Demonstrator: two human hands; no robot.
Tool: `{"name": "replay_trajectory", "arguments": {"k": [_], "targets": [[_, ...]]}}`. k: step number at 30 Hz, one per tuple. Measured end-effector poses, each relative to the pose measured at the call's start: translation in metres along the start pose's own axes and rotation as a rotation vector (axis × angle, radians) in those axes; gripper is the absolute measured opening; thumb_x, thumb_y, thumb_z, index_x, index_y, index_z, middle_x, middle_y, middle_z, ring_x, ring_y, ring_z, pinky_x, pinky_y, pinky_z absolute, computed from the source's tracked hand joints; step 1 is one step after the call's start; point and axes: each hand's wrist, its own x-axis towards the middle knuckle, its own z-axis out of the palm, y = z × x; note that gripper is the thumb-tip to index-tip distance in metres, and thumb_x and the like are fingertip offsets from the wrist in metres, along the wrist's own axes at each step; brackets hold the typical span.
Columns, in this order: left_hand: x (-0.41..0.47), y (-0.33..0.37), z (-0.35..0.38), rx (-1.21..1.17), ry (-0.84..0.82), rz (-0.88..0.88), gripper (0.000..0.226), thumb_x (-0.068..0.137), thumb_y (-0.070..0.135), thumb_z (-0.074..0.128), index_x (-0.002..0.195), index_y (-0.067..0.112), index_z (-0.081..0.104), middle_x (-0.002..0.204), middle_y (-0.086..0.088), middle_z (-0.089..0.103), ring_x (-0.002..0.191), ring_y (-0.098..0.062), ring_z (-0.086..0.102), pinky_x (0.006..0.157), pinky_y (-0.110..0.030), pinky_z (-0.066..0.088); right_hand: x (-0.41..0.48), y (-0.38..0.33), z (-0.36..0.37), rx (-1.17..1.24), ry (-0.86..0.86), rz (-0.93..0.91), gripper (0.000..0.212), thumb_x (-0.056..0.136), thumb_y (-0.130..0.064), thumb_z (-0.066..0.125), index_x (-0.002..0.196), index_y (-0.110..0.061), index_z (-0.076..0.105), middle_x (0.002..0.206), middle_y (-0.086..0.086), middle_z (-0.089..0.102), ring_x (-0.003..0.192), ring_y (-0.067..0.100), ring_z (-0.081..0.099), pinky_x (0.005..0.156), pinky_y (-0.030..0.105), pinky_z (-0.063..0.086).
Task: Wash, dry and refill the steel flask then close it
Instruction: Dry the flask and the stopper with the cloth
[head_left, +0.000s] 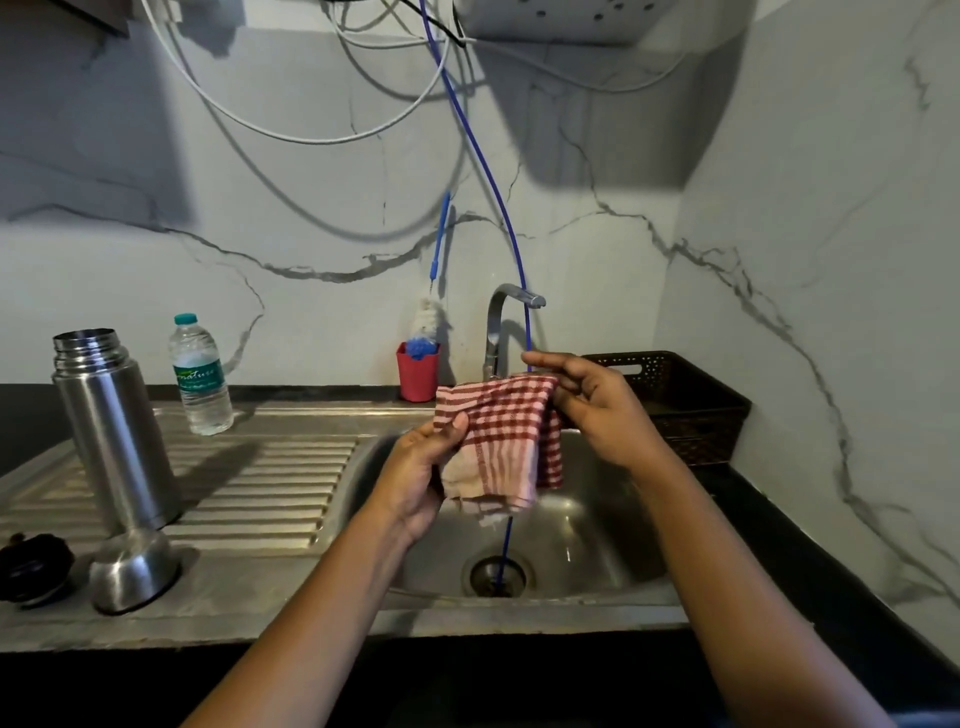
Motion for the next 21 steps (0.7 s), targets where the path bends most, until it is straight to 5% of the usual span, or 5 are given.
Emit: {"name": "replay_trajectory", "arguments": {"k": [4,9,12,14,21], "targets": [[0.009,-0.007,0.019,0.096,0.049,-0.008,0.017,0.089,0.011,0.058,0.104,0.011,0.065,0.091,-0.007,0.075,0.081,-0.020,0.071,0.065,-0.029,0.056,-0.005,0.031,0.004,0.156,0.216,0.260,0.025,0.099,-0.014,0.040,0.106,-0.019,0.063,0.106,0.006,0.069,0.106,0.024,0.062,0.085,0.031,0.051],[0.025,-0.027,0.043,0.189,0.161,0.048,0.019,0.096,0.020,0.054,0.114,0.017,0.060,0.097,-0.006,0.074,0.085,-0.018,0.071,0.071,-0.032,0.056,-0.020,0.044,-0.004,0.572,0.055,0.547,0.057,0.094,-0.056,0.032,0.109,-0.013,0.065,0.112,0.015,0.068,0.107,0.031,0.062,0.095,0.047,0.046],[0.034,-0.038,0.053,0.347,0.167,0.160,0.017,0.095,0.028,0.054,0.111,0.022,0.057,0.095,0.004,0.071,0.079,-0.004,0.069,0.061,-0.017,0.053,-0.017,0.048,-0.013,0.438,0.073,0.508,0.021,0.088,-0.017,0.059,0.106,-0.007,0.064,0.106,0.015,0.068,0.092,0.022,0.067,0.084,0.033,0.054],[0.044,-0.044,0.055,0.490,0.133,0.284,0.022,0.092,0.030,0.058,0.112,0.021,0.056,0.097,0.009,0.068,0.083,0.000,0.067,0.065,-0.013,0.051,-0.009,0.049,-0.029,0.351,0.114,0.506,0.027,0.083,0.010,0.054,0.108,0.001,0.060,0.097,0.014,0.069,0.081,0.018,0.068,0.075,0.026,0.057],[0.117,-0.067,0.089,0.374,0.266,0.187,0.021,0.091,0.034,0.062,0.095,0.013,0.060,0.080,-0.003,0.068,0.067,-0.018,0.066,0.058,-0.028,0.051,0.028,0.043,-0.104,0.261,0.288,0.462,0.023,0.085,0.012,0.049,0.089,-0.005,0.063,0.070,0.005,0.071,0.061,0.015,0.067,0.063,0.028,0.056]]}}
